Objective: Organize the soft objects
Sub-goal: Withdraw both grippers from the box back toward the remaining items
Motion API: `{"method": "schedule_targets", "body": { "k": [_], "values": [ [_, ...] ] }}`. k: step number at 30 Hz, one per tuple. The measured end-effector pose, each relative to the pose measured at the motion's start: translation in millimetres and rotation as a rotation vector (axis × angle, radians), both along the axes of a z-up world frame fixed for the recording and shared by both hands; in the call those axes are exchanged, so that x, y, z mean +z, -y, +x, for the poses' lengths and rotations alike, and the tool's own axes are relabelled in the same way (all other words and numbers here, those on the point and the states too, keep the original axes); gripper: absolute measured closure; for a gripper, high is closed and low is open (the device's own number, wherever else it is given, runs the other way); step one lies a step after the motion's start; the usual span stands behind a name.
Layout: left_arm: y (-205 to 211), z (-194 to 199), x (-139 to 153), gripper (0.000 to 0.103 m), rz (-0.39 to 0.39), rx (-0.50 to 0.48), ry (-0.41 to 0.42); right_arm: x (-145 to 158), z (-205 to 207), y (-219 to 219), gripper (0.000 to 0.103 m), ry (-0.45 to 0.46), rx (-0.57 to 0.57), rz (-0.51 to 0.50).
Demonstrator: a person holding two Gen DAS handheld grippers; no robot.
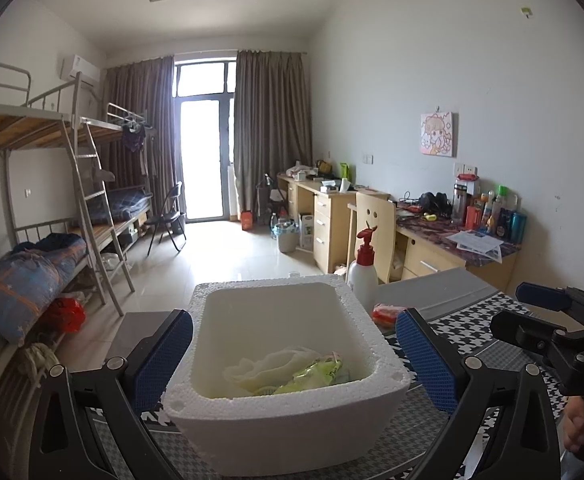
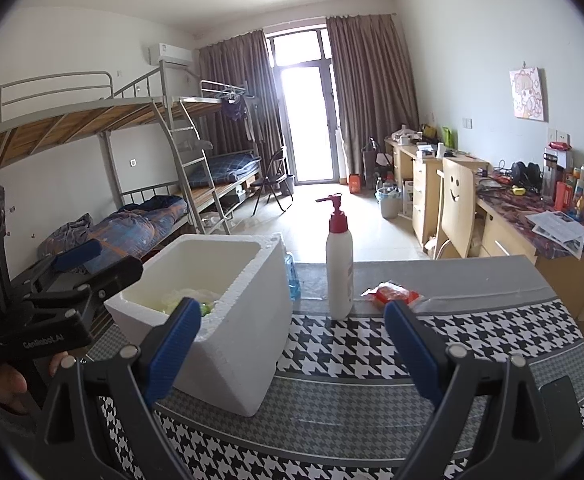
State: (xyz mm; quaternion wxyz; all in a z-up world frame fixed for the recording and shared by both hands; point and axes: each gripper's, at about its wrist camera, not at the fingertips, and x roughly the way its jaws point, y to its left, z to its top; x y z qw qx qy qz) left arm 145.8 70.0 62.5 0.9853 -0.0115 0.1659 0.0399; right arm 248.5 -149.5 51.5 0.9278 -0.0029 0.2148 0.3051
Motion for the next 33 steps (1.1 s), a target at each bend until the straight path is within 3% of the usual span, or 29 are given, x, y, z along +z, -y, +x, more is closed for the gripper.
{"method": "schedule_targets", "body": {
  "k": [24, 33],
  "values": [
    [8, -41, 12, 0.001, -0.021, 0.011, 0.04, 12, -29, 11, 0.008, 0.043, -0.002, 0.012],
    [20, -52, 13, 0.001, 0.011, 0.014, 0.06, 14, -37, 13, 0.008, 0.058, 0.004, 0.002]
  ]
}}
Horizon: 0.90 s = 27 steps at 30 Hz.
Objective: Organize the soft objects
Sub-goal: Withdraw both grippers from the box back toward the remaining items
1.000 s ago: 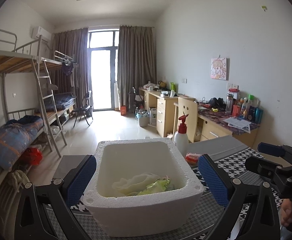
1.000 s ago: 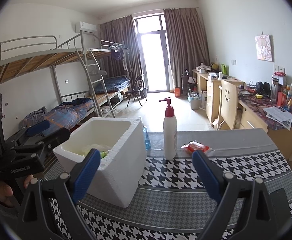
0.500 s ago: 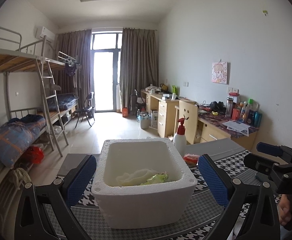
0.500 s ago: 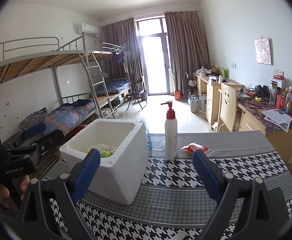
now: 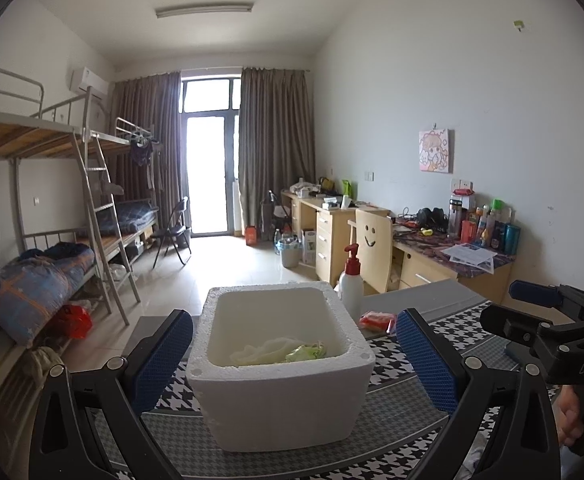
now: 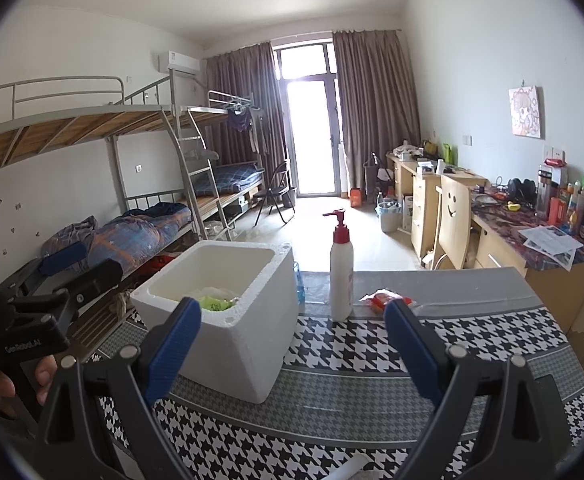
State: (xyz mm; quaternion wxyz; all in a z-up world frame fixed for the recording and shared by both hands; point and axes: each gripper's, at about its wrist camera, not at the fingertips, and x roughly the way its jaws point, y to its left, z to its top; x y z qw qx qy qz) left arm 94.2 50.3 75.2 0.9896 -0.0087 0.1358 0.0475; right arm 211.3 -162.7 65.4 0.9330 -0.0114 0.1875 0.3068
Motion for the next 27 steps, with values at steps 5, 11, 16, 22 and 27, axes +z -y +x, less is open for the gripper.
{"method": "schedule_targets", "body": {
  "k": [5, 11, 16, 22, 27],
  "values": [
    [5, -3, 0, 0.001, -0.005, -0.01, 0.001, 1, -5, 7, 0.008, 0.009, -0.012, 0.003],
    [8, -9, -1, 0.001, -0.011, -0.023, -0.002, 2, -11, 12, 0.008, 0.016, -0.019, 0.003],
    [11, -12, -1, 0.001, -0.014, -0.038, -0.002, 2, -15, 15, 0.008, 0.027, -0.027, -0.005],
    [17, -16, -2, 0.001, -0.013, -0.061, 0.005, 0, -18, 20, 0.008, 0.036, -0.034, -0.009],
    [18, -17, -5, 0.001, -0.006, -0.064, -0.001, -4, -22, 23, 0.008, 0.047, -0.04, -0.016]
  ]
}}
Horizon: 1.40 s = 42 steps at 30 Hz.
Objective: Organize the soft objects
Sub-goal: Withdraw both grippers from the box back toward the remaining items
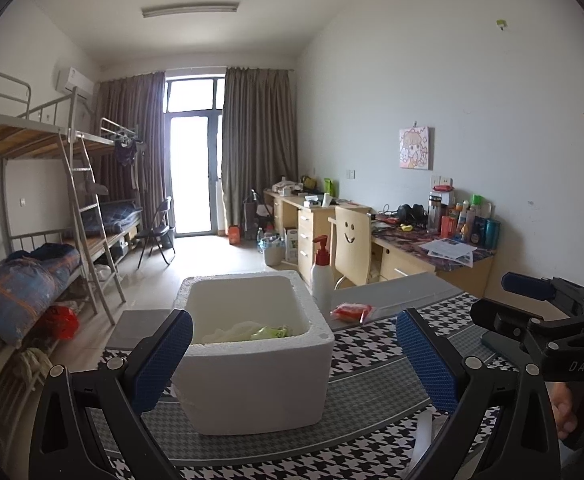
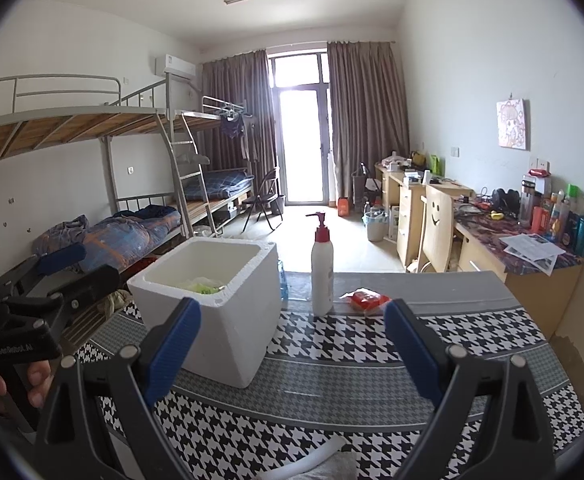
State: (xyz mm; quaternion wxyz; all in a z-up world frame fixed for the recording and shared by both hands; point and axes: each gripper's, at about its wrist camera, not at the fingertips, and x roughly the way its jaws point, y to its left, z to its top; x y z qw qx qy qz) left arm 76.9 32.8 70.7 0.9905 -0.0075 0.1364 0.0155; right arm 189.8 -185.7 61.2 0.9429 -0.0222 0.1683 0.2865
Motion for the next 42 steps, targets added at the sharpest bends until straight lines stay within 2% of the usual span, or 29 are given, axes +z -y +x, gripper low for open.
{"method": "schedule_targets", "body": {
  "k": [32, 42],
  "values": [
    [2, -21, -48, 0.001, -0.046, 0.023, -0.001, -41, -8, 16, 0.008, -0.038, -0.006, 0.01],
    [4, -16, -62, 0.001, -0.074, -0.02, -0.05, -56, -13, 17, 0.008, -0.061, 0.006, 0.007]
  ]
}}
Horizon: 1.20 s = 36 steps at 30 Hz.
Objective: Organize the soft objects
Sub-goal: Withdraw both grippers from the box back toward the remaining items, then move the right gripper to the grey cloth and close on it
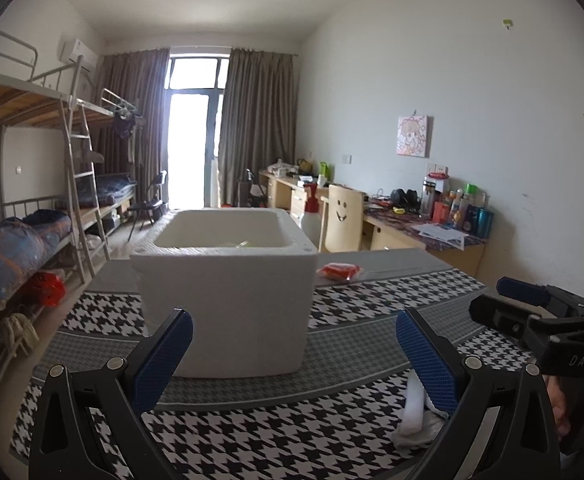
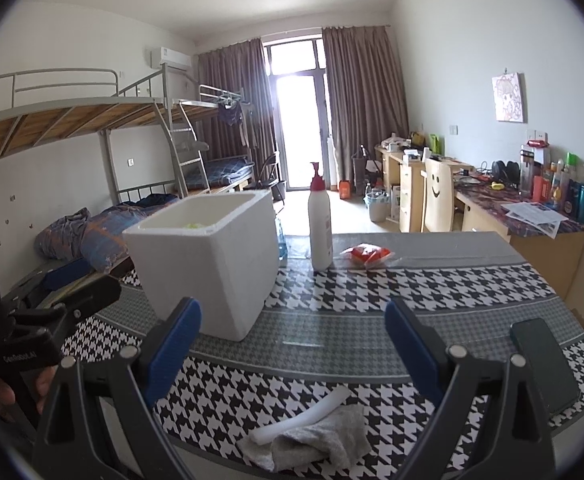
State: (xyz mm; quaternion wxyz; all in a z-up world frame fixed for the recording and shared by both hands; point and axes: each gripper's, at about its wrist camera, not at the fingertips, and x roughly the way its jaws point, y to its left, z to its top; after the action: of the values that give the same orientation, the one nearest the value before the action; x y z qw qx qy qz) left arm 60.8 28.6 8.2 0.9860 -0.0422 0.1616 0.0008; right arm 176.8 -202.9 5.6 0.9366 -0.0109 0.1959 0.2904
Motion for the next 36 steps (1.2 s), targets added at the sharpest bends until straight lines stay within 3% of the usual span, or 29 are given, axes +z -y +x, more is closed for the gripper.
{"method": "schedule_targets", "body": {
  "k": [21, 36],
  "values": [
    [14, 7, -22, 0.001, -0.003, -0.064, -0.094, -27, -9, 17, 0.008, -0.061, -0.046, -0.011],
    [23, 18, -36, 0.001, -0.033, -0.098, -0.157, -63, -6, 25, 0.008, -0.173, -0.059, -0.034]
  ]
}}
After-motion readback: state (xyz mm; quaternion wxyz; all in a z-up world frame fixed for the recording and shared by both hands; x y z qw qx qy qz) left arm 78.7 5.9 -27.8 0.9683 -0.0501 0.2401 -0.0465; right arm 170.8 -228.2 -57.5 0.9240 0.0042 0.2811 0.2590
